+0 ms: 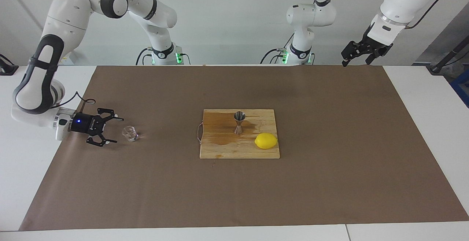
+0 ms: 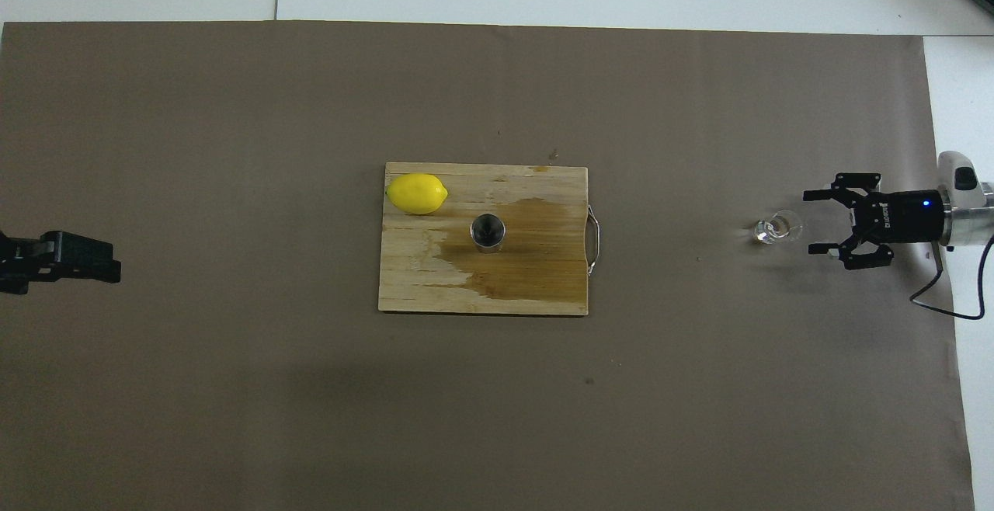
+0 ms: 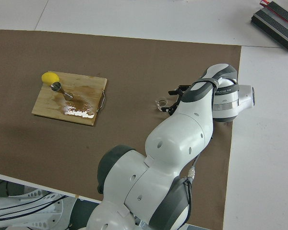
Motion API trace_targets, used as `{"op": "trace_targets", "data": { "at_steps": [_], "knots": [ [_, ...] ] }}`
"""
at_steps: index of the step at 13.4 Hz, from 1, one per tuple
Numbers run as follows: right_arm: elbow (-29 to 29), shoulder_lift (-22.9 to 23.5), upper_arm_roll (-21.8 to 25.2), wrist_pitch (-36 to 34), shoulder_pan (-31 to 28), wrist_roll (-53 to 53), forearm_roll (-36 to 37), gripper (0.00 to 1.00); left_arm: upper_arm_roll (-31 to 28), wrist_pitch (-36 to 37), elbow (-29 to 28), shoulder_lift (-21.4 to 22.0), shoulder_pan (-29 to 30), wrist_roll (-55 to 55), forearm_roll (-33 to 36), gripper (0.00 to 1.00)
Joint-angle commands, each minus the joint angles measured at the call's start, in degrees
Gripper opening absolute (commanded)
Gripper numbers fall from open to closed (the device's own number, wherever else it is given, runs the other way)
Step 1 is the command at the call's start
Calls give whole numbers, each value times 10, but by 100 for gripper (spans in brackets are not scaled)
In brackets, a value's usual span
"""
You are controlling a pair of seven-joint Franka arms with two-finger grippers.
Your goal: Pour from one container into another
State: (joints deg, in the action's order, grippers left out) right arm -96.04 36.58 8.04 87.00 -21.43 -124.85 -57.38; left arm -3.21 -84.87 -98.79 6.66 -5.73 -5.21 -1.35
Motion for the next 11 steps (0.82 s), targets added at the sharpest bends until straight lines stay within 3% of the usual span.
{"op": "trace_targets", "data": {
  "at_steps": [1,4,11],
  "knots": [
    [9,14,0,7,-1,-32,-16,100,-14,32,55,-29,-20,9,13,100],
    [9,16,0,6,2,-33,-21,100,-15,-19,7,6,-22,10,12,100],
    [9,17,0,6,8,-37,-29,100,-15,-20,10,6,-17,3,11,100]
  ]
}}
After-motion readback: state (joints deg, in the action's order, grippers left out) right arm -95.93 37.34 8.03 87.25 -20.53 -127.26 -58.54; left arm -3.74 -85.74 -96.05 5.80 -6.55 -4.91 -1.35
